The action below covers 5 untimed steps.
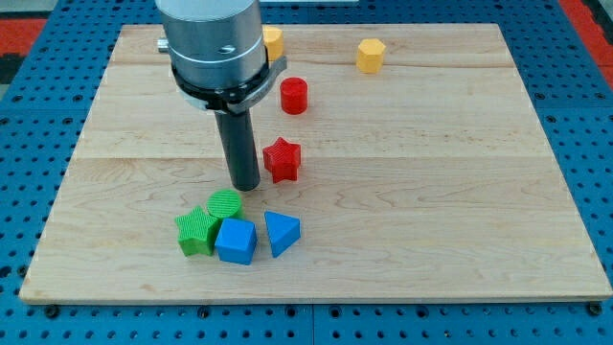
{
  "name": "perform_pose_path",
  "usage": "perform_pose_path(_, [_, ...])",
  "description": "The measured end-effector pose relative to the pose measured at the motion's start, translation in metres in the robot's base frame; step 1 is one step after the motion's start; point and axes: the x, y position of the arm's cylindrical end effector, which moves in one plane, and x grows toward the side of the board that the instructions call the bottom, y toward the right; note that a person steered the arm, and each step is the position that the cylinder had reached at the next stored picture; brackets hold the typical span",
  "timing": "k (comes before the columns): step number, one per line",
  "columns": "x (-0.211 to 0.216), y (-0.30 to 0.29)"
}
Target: Move the red star to the right side
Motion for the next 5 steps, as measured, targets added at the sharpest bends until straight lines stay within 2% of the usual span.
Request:
perform_pose_path(2, [0.000, 0.048])
perform_pose_path(3, [0.000, 0.049])
perform_pose_path(4, [-0.002, 0.079])
perform_pose_path(5, [-0.019, 0.146])
